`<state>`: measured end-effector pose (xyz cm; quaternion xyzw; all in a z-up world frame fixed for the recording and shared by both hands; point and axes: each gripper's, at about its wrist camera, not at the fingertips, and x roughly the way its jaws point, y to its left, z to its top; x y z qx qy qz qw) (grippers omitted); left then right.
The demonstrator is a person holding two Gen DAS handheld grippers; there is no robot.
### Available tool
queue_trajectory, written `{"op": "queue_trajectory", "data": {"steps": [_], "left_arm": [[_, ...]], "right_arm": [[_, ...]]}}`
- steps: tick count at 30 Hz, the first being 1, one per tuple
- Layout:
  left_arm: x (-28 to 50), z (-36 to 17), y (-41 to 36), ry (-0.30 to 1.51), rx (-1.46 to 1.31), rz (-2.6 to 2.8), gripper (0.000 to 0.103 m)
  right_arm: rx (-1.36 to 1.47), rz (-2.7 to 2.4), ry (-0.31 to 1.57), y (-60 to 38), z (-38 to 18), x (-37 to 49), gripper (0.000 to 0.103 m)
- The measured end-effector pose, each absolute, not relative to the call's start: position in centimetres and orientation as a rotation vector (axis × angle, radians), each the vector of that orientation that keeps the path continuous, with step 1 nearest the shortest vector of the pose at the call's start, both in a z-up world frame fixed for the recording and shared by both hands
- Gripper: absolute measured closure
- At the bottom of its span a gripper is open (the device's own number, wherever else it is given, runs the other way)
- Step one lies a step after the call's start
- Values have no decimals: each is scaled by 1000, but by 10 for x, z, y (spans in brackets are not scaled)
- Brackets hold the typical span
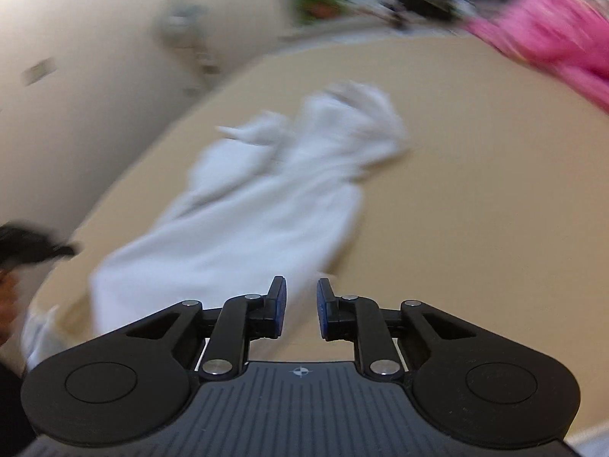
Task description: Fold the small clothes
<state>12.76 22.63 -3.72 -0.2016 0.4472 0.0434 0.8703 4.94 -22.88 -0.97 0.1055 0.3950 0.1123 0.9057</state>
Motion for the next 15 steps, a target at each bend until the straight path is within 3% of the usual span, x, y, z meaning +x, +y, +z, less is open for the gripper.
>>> {"op": "queue_trajectory", "data": {"steps": [2,5,9,15], "left_arm": [[134,-48,225,1007,-422,53,57],[139,-69,224,1137,-415,56,57],[141,-76,240,1174,-479,58,57],[139,-85,229,1268,-344,-5,58]], "right_arm": [[273,176,856,-248,-18,65,85],[289,142,882,-256,-29,84,83],[233,157,919,-249,-50,114,83],[184,255,1001,-222,-83,139,83]]}}
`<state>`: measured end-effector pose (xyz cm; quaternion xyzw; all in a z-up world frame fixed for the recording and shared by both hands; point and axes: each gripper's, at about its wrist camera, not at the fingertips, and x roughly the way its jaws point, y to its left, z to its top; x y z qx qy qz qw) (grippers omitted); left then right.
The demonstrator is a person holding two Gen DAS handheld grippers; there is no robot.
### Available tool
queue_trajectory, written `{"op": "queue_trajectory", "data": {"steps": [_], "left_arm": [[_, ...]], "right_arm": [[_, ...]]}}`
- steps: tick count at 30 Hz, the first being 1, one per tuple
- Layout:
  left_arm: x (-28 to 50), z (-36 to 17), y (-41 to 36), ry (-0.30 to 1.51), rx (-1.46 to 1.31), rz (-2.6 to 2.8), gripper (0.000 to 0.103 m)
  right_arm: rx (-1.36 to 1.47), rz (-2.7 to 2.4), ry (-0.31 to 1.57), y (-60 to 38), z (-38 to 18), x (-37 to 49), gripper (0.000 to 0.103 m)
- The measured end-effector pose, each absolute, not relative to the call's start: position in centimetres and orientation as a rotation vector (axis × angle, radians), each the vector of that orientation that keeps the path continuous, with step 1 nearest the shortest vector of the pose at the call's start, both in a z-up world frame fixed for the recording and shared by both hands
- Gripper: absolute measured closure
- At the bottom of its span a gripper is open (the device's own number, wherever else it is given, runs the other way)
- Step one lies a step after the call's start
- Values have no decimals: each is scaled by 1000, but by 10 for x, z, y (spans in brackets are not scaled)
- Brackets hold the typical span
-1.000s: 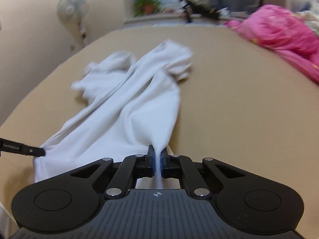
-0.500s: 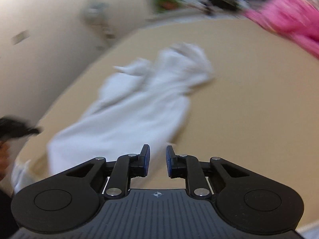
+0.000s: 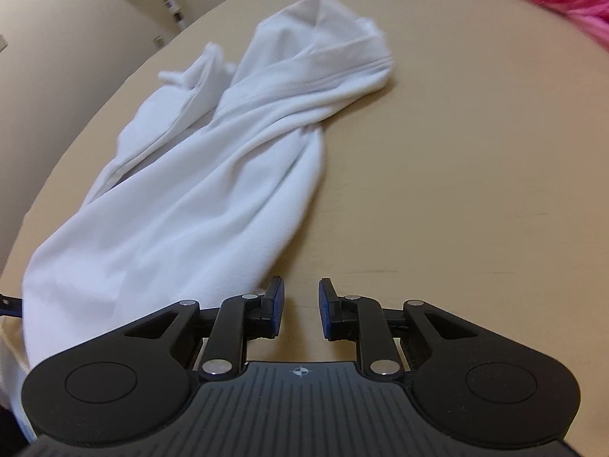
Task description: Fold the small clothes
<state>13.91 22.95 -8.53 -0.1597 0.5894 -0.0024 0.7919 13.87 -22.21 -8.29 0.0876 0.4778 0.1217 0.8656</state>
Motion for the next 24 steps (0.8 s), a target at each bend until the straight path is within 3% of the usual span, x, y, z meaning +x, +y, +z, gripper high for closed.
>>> {"op": "queue_trajectory", "data": {"steps": [4,14,24], "left_arm": [[140,-89,217,1261,-275,-33,58],[146,-89,194,1258,-299,-152,60],[147,-93,176,1265,-281,-189,68]], "right_arm": [[138,294,988,-205,-91,150,82],[401,410,1008,-206,-99,168,82],[519,460,1003,-204,-95,165,81]]}}
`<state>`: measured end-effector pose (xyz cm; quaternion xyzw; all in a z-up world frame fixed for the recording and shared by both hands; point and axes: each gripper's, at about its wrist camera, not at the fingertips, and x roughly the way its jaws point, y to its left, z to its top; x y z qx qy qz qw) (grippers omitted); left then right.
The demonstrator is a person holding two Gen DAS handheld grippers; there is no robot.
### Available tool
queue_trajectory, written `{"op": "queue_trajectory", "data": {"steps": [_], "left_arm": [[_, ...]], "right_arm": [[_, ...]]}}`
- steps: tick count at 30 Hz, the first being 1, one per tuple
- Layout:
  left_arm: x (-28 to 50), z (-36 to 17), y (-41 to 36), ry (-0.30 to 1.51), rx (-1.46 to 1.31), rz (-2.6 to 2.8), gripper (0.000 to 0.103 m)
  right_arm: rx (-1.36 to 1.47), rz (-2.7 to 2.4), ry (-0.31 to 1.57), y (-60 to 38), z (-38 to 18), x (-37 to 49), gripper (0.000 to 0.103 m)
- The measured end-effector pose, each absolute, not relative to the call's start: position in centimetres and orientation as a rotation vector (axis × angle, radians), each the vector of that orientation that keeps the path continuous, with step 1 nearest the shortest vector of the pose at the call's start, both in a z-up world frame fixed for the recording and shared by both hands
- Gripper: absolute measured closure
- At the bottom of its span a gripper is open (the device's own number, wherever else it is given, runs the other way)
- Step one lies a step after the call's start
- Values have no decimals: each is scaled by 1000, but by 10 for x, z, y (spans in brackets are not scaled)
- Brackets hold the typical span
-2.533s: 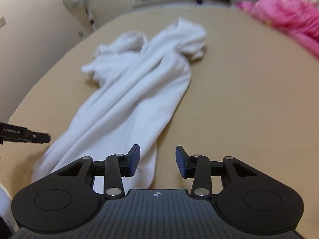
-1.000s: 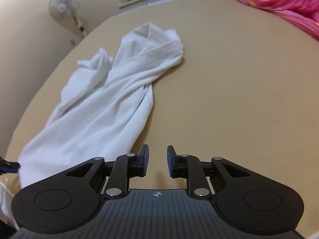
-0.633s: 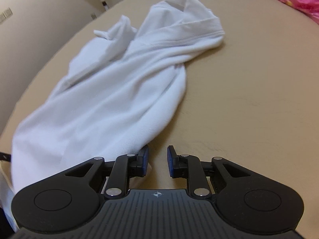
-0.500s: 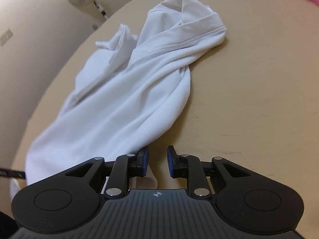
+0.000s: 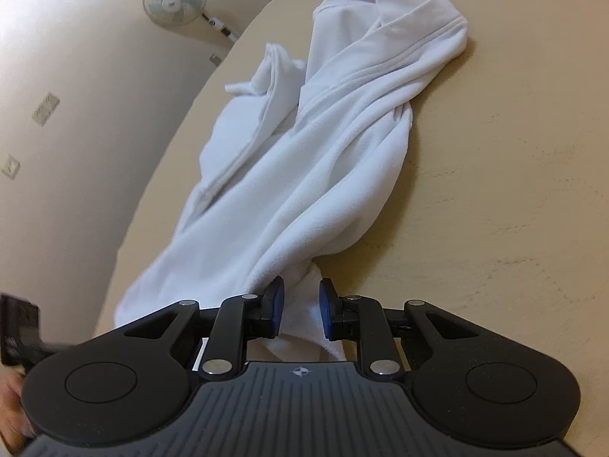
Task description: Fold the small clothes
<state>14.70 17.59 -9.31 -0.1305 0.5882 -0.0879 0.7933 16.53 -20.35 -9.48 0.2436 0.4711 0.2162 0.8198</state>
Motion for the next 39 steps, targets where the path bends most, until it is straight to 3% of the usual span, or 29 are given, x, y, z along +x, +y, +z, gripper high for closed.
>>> {"op": "queue_trajectory", "data": {"steps": [4,10,13,14,15,18,25,31,35,38,39], "left_arm": [[147,-94,168,1262,-256,-195,68],[145,-95,161,1260,-199,-191,71],[146,-95,158,1260,-172,-167,86],[146,-95,158,1257,-171,-167,92],[144,-93,157,1249,-166,-168,98],[139,-82,160,1188,-163,-154,99],[87,-38,218,1019,-398,-200,100],[47,-66,179,1167,-123,-253,100],[41,-72,172,1196,-89,-289,99],[50,-72,179,1194,-148,-272,92],[54,-72,181,1191,-173,-249,82]], "right_arm": [[566,460,989,-207,-92,160,64],[488,447,1023,-201,-98,162,60],[302,419,1029,-185,-102,159,71],[250,407,1019,-181,-101,158,91],[221,393,1012,-179,-101,157,96],[254,346,970,-192,-90,151,96],[659,-24,601,-326,10,53,97],[590,-164,849,-339,-36,-35,97],[478,-170,905,-336,-59,-50,97],[420,-97,920,-338,-64,-45,95],[414,-93,931,-338,-65,-43,94]]}}
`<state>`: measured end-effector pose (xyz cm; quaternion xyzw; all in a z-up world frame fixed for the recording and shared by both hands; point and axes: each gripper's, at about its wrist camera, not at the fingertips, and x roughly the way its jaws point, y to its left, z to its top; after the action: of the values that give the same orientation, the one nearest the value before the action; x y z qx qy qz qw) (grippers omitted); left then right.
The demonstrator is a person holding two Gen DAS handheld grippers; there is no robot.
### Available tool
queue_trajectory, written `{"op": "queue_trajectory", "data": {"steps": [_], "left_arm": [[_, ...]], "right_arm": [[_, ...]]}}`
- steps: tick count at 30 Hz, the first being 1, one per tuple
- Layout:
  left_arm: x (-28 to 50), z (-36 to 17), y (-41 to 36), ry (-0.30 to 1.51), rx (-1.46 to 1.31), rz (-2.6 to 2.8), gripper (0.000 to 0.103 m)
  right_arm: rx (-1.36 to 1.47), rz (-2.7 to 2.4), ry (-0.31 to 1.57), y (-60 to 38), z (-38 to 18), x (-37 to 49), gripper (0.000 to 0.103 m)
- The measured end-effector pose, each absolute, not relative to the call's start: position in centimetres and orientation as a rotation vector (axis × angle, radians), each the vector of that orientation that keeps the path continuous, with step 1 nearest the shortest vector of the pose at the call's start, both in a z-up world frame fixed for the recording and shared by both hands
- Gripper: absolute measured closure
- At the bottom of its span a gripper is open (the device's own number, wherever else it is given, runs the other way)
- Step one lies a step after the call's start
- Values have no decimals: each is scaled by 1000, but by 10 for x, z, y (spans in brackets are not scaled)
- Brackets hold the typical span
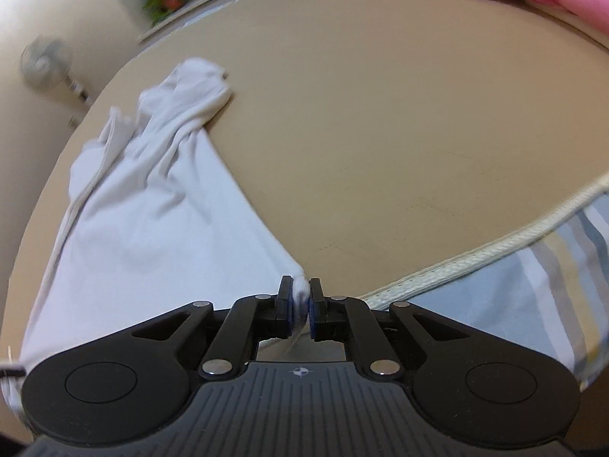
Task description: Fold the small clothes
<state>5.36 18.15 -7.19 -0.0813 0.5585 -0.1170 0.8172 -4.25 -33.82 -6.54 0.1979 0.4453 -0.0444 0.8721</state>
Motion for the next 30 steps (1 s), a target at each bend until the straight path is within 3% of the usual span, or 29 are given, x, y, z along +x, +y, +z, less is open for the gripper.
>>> {"op": "queue_trajectory", "data": {"steps": [1,2,3,4,8,10,11,12,14,17,19,20,24,27,30], "left_arm": [[57,-72,183,1192,-197,-231,74],[60,-73,186,1195,-220,-216,61],[64,-73,186,1200,-235,-206,60],[67,-73,184,1209,-236,-205,60],[69,-89,169,1269,-194,-213,59],[70,-97,160,1299,-159,-208,60],[71,-101,156,1310,-143,-207,66],[70,-103,152,1314,-126,-215,83],[67,-102,145,1293,-93,-228,94],[57,-93,143,1236,-59,-245,97],[52,-83,146,1184,-82,-260,97],[49,-76,148,1154,-102,-269,98],[33,-43,168,1011,-246,-336,98],[13,-17,194,860,-413,-397,98],[15,-18,207,867,-454,-386,98]], "right_arm": [[414,-102,938,-339,-67,-41,92],[421,-108,942,-340,-69,-37,81],[426,-113,944,-332,-69,-32,70],[429,-114,946,-331,-71,-30,68],[366,-96,1011,-319,-87,-19,67],[301,-111,1043,-313,-95,-19,67],[273,-117,1045,-311,-96,-19,67],[254,-116,1044,-309,-97,-21,67],[237,-116,1040,-307,-96,-21,69],[226,-122,1039,-307,-96,-22,73],[218,-129,1038,-307,-98,-23,94],[226,-114,1036,-307,-97,-24,97],[365,-95,908,-325,-71,-41,99],[645,-25,656,-359,-18,-76,99],[828,-31,561,-381,6,-102,99]]}}
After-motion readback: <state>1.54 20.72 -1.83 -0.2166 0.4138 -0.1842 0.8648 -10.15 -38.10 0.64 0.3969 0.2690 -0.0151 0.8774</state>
